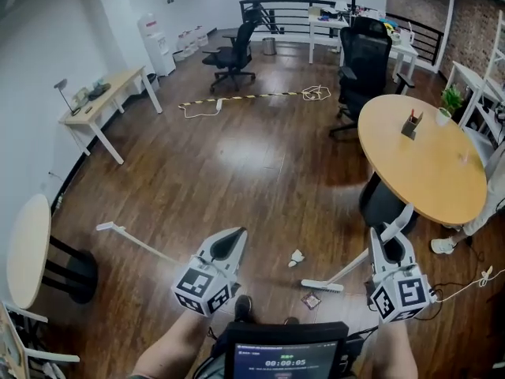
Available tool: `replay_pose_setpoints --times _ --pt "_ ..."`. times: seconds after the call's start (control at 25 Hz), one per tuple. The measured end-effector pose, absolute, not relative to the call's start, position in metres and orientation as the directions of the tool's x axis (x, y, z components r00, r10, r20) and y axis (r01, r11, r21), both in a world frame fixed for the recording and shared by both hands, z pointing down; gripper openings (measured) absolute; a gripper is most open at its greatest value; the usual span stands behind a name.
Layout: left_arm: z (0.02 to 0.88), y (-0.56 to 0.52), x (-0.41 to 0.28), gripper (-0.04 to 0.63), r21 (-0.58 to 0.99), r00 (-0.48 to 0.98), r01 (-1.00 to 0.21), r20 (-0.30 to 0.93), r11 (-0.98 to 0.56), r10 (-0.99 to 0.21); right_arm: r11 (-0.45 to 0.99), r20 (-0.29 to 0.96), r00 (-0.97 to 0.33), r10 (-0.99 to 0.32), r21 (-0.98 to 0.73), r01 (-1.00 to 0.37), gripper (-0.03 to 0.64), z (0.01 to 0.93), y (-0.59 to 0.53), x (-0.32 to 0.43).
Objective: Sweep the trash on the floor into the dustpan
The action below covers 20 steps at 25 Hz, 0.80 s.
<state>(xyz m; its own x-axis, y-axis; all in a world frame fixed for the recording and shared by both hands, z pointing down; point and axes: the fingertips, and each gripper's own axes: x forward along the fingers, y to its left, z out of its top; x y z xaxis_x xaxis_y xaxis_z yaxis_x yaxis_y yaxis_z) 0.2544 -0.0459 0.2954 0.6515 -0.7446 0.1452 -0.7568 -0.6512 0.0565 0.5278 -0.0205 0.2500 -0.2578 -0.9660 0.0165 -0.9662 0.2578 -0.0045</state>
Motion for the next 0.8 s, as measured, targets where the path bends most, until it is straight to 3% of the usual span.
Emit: replay_pose_setpoints --times 0.52,0.8 --pt "0.349 -0.188 0.230 0.003 0.089 0.704 -0.708 0.174 -0.701 -0.689 0.115 0.023 -0.114 -0.993 0.025 -0.993 0.103 0.294 -0.140 0.528" --pt "0.396 -0.252 0.225 0.003 0.070 0.720 -0.687 0.202 -0.723 -0.664 0.067 0.085 -0.063 -0.994 0.045 -0.997 0.101 0.348 -0.206 0.519"
